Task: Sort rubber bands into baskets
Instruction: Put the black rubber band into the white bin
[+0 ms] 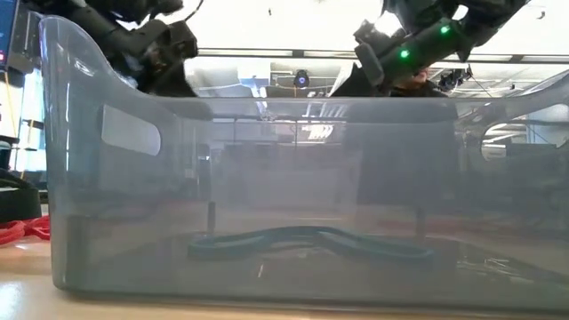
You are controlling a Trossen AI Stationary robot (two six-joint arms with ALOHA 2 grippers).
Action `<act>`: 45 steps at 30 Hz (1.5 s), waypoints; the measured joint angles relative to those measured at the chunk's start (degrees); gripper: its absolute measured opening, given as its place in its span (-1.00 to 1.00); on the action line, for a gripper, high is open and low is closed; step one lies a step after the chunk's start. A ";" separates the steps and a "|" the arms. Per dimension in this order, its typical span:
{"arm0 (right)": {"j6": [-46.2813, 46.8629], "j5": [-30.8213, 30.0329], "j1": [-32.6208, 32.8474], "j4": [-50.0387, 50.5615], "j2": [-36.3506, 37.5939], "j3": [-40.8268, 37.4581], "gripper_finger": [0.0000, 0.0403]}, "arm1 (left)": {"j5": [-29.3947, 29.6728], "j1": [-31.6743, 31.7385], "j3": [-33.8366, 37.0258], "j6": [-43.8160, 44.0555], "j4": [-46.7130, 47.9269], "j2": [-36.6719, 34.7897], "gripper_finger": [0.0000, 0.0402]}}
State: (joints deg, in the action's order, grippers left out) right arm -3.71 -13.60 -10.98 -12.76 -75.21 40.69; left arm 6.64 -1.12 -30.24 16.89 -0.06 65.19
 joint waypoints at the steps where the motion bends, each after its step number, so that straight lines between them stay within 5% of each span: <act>1: -0.17 0.06 -0.02 -0.13 0.01 0.03 -1.00 | -0.01 -0.88 0.00 1.98 1.29 0.07 -0.89; 14: 0.06 1.15 -0.22 0.20 -0.01 0.44 -1.00 | 1.03 -11.30 0.02 16.79 14.98 0.82 -0.48; 23: -0.34 1.15 -0.22 0.38 -0.01 0.48 -1.00 | 2.72 -12.92 0.04 25.15 15.54 8.38 -0.31; 45: -0.44 2.50 -0.22 0.90 -0.05 0.50 -1.00 | -2.81 -12.62 -0.11 24.43 10.83 16.62 -0.29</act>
State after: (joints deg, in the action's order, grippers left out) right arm -4.15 -11.10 -11.21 -11.86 -75.26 41.19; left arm 3.83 -13.74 -30.35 41.32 10.77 81.81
